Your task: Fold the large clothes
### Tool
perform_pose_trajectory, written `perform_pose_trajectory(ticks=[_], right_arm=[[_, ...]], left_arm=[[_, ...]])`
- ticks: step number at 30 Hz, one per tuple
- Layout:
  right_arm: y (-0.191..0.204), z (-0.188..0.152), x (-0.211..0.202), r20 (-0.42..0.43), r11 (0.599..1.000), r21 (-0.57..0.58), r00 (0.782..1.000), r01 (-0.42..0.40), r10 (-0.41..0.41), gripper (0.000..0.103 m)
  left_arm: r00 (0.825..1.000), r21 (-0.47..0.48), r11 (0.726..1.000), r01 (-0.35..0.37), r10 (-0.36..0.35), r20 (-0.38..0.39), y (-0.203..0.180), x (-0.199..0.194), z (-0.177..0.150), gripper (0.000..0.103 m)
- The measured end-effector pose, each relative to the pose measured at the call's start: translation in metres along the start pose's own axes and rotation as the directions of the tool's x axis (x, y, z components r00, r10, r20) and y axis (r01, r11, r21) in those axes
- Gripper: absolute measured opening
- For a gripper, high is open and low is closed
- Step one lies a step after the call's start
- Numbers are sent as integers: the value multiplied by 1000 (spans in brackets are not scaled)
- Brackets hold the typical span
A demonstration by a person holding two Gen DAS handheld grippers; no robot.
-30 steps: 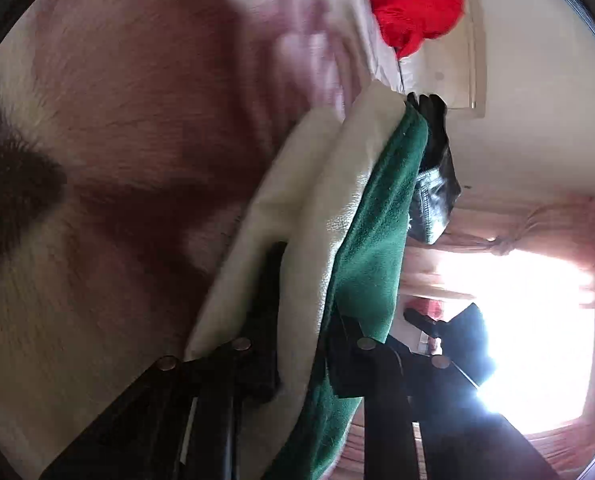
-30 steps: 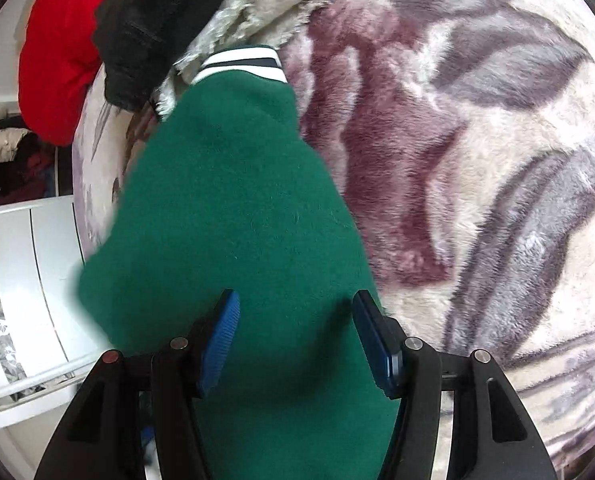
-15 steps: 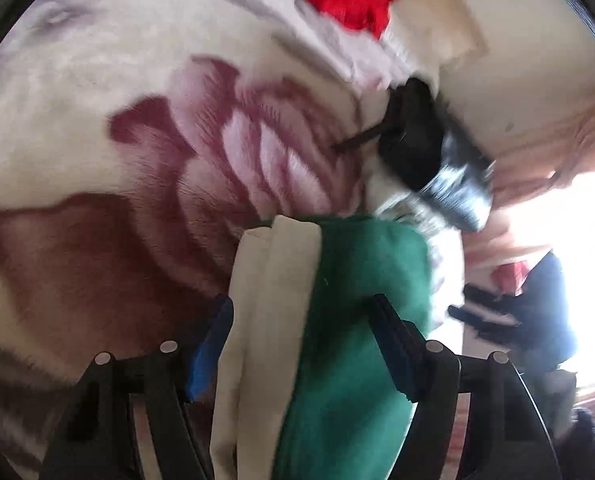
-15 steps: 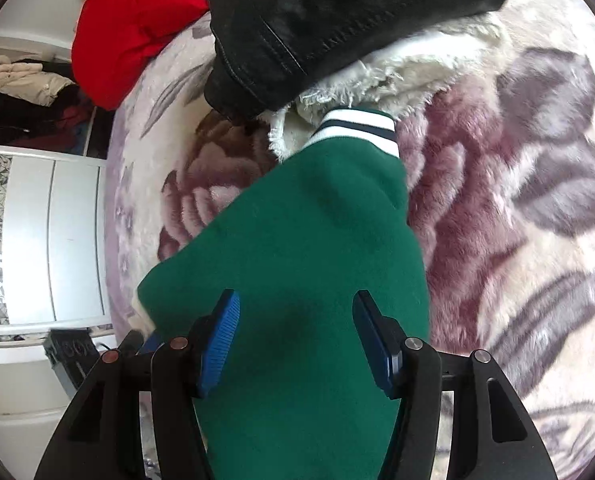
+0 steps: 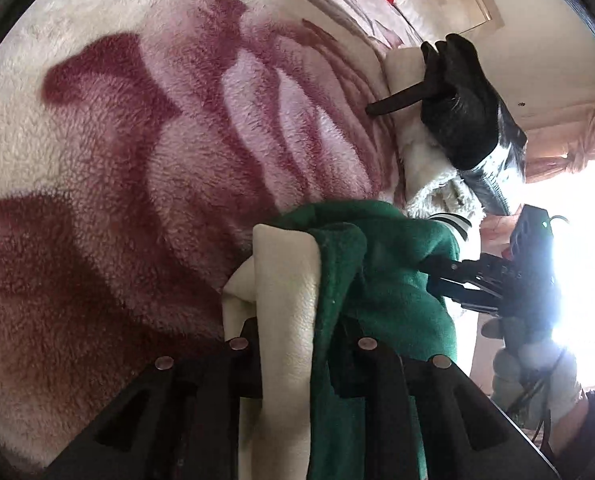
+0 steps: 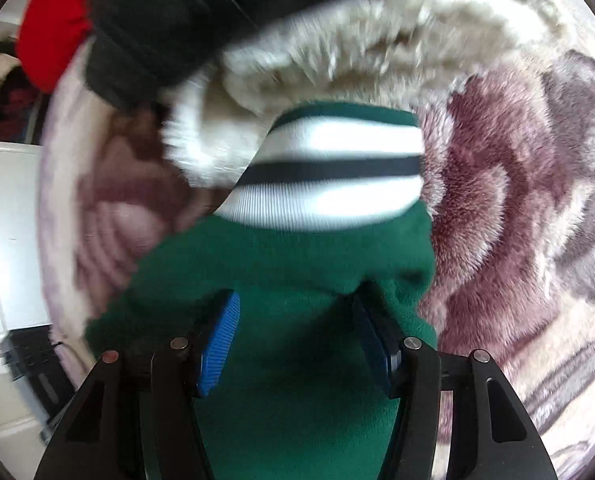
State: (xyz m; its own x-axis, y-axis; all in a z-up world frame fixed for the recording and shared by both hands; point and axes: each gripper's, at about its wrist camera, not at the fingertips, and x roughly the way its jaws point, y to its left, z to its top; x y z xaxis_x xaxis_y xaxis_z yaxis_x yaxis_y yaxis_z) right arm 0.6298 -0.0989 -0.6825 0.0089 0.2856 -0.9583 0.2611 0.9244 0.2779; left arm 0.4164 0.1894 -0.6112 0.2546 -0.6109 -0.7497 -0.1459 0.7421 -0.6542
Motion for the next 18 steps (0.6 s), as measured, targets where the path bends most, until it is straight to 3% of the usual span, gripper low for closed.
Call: perform_pose_trajectory(ticks=[4, 5, 6, 7, 9, 12, 18], right_arm=[[10, -7, -24, -7, 999, -37, 1000, 5, -5, 61], [9, -15, -34, -8, 999, -51, 1000, -20, 19, 61], [7, -26, -46, -13, 996, -59, 998, -60, 59, 61], [1, -42, -61, -23, 992, -59, 994, -108, 107, 63], [-13, -71, -81, -36, 986, -46, 987, -161, 159, 72], [-49, -132, -108, -69, 975, 1, 973, -221, 220, 72], [-133, -291, -103, -213, 960, 155, 941, -233, 263, 72]], left_arm=[[998, -55, 996, 67, -66, 12, -9, -37, -8, 31], [997, -43, 997, 71, -69, 34, -16, -55, -16, 41], [997, -30, 997, 71, -69, 44, -20, -66, -23, 60], [996, -11, 997, 70, -70, 61, -28, -81, -35, 66], [994, 14, 997, 74, -75, 81, -40, -107, -63, 67], [996, 10, 998, 60, -61, 68, -50, -134, -119, 67], [995, -34, 995, -98, 98, -12, -51, -157, -253, 67]])
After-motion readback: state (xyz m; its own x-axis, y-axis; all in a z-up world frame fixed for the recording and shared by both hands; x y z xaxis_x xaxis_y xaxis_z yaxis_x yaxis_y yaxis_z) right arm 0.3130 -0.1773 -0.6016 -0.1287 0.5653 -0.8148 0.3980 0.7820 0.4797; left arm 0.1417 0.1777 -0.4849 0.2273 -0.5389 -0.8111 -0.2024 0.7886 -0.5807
